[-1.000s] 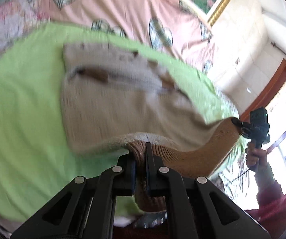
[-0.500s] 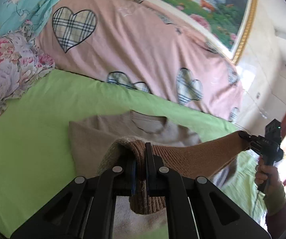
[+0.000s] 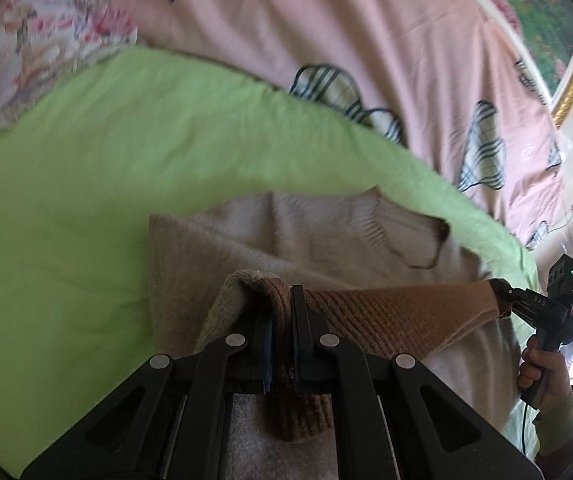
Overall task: Fold small clothes
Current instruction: 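Lift the hem with both grippers and fold it toward the collar, then open both grippers and release the folded brown hem onto the sweater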
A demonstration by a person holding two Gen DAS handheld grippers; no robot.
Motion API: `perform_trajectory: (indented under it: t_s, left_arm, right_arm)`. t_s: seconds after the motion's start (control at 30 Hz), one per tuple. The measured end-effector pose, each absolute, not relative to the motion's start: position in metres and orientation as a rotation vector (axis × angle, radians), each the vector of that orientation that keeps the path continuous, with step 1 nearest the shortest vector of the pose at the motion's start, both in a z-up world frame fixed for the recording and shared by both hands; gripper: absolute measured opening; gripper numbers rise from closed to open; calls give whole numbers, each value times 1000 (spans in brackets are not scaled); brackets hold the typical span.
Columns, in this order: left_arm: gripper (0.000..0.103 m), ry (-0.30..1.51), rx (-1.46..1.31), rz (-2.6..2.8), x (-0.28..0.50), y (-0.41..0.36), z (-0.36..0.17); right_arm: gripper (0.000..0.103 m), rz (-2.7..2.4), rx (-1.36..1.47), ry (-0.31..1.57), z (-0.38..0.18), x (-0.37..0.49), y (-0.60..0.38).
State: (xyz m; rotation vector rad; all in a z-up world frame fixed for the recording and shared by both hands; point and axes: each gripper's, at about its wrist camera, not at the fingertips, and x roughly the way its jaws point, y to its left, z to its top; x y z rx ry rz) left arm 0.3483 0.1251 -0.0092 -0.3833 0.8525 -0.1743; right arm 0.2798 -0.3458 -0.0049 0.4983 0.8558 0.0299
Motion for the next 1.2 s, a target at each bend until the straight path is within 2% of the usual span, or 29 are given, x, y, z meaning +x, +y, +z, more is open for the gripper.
perform_trajectory:
  t_s: [0.2, 0.3, 0.37, 0.4, 0.43, 0.57, 0.77, 0.87, 0.93, 0.97, 1.0, 1.03, 1.07, 1.13, 1.2]
  left_arm:
    - [11, 889, -396, -171, 348, 128, -13]
    - [28, 890, -377, -170, 326, 124, 0]
    - [37, 875, -356, -209, 307, 118, 10]
    - [40, 868, -342, -232, 296, 113, 15]
    - [40, 859, -334, -264, 285, 107, 20]
    - [45, 868, -305, -425, 263, 61, 25]
    - [46, 929, -197, -479, 282, 5, 7]
    - [40, 957, -185, -419, 307, 13, -4]
    - [23, 967, -167, -388, 325, 25, -7]
    - [22, 968, -169, -377, 333, 32, -8]
    - [26, 958, -166, -343, 343, 42, -6]
    - [35, 950, -149, -280, 352, 53, -8]
    - [38, 946, -134, -201, 362, 64, -9]
    - [31, 937, -219, -184, 380, 96, -13]
    - [26, 927, -316, -154, 389, 124, -15]
  right_arm:
    - [10, 29, 547, 870, -20, 285, -351]
    - [15, 40, 605, 852, -11, 275, -358]
    - [31, 45, 618, 803, 3, 260, -364]
    - [46, 38, 611, 776, 10, 250, -366]
    - [55, 36, 598, 745, 19, 240, -367]
    - [56, 152, 541, 721, 38, 212, -343]
    - [56, 440, 341, 954, 1, 229, -259]
    - [56, 433, 269, 1030, -18, 245, -244]
    - [55, 405, 272, 1042, -25, 262, -249]
    - [54, 384, 274, 1035, -25, 270, -254]
    - [54, 344, 262, 1025, -24, 276, -257]
    - [54, 297, 252, 1018, -24, 284, -264]
    - [54, 239, 243, 1010, -23, 293, -274]
    - [52, 150, 258, 982, -25, 308, -295]
    - [42, 87, 329, 936, -24, 318, -323]
